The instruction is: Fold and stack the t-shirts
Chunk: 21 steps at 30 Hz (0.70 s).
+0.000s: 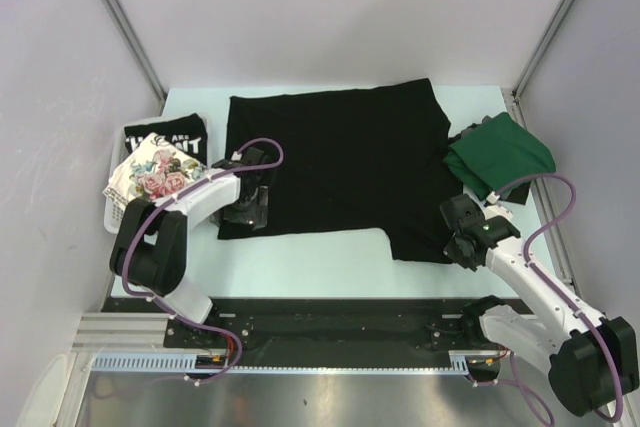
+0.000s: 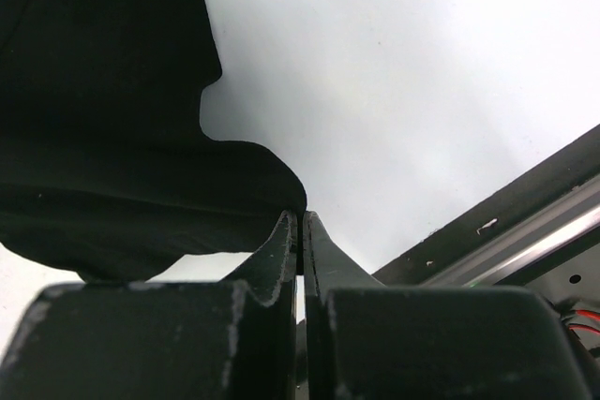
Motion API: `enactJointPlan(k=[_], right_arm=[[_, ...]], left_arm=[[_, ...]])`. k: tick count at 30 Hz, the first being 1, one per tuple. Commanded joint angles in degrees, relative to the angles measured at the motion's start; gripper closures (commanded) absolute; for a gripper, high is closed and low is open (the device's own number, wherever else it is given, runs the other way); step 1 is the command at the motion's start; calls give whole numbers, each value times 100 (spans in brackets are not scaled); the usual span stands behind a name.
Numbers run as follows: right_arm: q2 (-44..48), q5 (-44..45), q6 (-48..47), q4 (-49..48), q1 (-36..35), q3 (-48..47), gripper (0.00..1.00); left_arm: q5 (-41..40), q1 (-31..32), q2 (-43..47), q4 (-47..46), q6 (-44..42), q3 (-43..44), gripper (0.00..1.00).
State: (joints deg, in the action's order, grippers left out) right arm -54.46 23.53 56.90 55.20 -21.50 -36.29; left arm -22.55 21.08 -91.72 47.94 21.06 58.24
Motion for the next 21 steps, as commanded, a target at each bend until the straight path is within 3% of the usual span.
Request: enactJointPlan(k=[1, 7, 21], right_arm=[[5, 249, 40, 158, 49, -220, 100], [-12, 222, -13, 123, 49, -220, 100], [-162, 178, -83, 87, 40, -220, 100]], left_arm=[[172, -34, -47, 56, 179, -111, 9], [66, -34, -92, 312, 302, -198, 9], [567, -517, 611, -214, 329, -647, 11]])
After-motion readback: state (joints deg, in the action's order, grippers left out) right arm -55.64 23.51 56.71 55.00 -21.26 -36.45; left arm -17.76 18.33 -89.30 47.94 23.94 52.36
